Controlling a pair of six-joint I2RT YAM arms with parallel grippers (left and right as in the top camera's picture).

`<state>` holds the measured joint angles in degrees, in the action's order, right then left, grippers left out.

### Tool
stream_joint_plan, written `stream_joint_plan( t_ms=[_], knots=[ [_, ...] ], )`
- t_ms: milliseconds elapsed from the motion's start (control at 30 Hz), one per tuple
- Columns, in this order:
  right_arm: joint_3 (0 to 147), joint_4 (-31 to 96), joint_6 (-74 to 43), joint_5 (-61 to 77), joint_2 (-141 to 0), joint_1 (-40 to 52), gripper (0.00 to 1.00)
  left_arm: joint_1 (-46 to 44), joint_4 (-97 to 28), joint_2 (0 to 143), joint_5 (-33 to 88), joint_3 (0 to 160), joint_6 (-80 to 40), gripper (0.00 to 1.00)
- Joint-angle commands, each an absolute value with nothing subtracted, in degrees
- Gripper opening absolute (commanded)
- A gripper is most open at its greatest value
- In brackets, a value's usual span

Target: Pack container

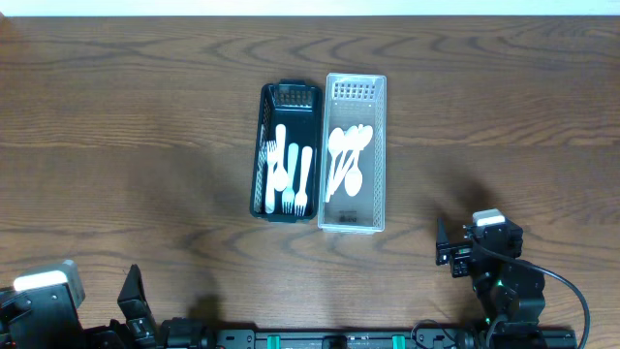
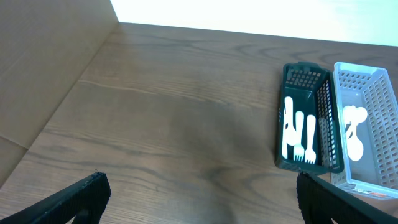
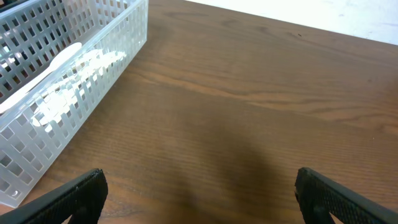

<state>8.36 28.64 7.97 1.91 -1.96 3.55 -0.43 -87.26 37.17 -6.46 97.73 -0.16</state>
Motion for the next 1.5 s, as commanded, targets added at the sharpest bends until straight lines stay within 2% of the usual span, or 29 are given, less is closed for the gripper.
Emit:
stream_joint_plan(
  t_ms=[0,733,933,1233,1467],
  knots=[
    [7.9,28.5,7.3,2.4,-1.4,3.7,0.99,-0.2,-87.4,37.0,-7.1,97.7,-0.5,0.98],
    [7.9,28.5,7.3,2.4,-1.4,3.7,0.99,-0.2,-85.7,37.3,-7.2,97.5,1.5,0.98],
    [7.9,28.5,7.3,2.4,-1.4,3.7,0.99,-0.2,-67.2,36.0,-1.8,85.6,1.5,0.98],
    [7.9,28.5,7.3,2.4,-1.4,3.7,0.99,-0.2,-32.6,29.1,9.0,51.1,0.6,0.98],
    [7.9,28.5,7.3,2.4,-1.4,3.7,0.99,-0.2,-21.5,20.5,9.0,32.8,0.2,0.98]
  ],
)
